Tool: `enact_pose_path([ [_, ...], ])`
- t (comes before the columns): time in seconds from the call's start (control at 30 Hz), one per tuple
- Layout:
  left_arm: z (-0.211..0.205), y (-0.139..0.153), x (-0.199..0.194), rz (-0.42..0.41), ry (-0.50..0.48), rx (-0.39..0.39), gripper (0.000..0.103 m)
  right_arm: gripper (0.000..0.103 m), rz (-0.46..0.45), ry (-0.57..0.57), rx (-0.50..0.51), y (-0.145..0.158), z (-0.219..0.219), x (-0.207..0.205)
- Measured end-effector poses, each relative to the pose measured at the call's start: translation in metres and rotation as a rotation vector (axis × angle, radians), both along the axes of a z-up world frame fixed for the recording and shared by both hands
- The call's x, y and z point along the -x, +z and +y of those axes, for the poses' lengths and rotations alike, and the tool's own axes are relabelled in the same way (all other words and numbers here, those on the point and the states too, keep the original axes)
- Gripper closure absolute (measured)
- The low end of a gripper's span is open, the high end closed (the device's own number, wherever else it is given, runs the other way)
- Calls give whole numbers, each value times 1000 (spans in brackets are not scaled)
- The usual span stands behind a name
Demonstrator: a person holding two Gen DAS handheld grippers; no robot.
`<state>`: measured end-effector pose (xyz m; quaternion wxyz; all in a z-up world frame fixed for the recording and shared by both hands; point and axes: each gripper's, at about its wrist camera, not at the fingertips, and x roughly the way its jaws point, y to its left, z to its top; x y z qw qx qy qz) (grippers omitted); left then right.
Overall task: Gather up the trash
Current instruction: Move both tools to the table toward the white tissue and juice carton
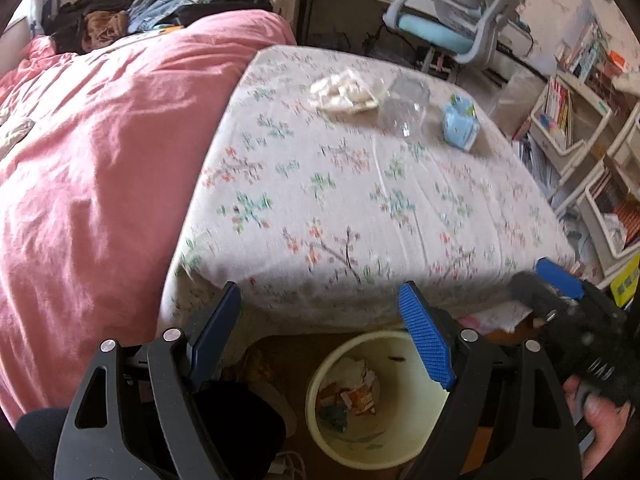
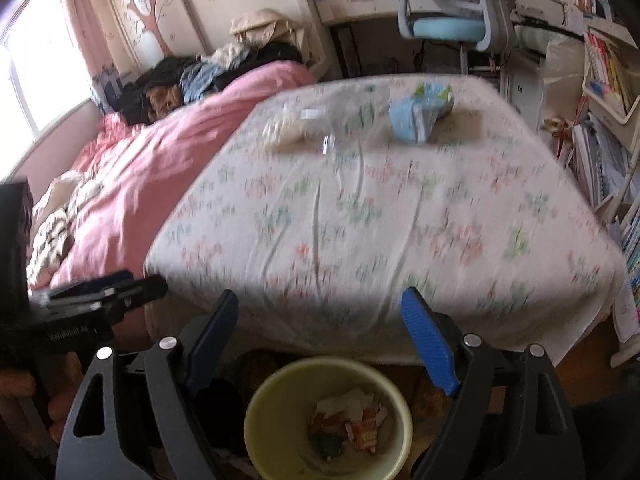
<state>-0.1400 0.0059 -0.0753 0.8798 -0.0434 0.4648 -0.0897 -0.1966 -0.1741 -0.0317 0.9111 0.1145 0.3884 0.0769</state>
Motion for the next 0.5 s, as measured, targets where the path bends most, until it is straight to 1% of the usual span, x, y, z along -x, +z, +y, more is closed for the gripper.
enact_pose_path([
  [0.1,3,7,-12,-16,15,-1,25,18,-43,-14,29,20,-16,-17],
  [0.17,4,12,-24,-22,19,-8,25,16,-56,-27,25,29,-27,-28],
  [0.2,4,14,-30,-26,21,-15,25,16,-63,-37,30,35,-34,-40],
  [0.27,3,20,-46,-39,18,-29,24,15,-68,-39,57,41,-39,-55],
  [0.33,0,24,-61,-50,6,-47,22,15,-55,-48,65,41,-47,-79],
  [0.43,-4,30,-95,-67,3,-84,22,15,-29,-85,12,32,-63,-109],
  [0.5,1,32,-123,-62,23,-65,22,15,-1,-113,-33,20,-73,-128],
])
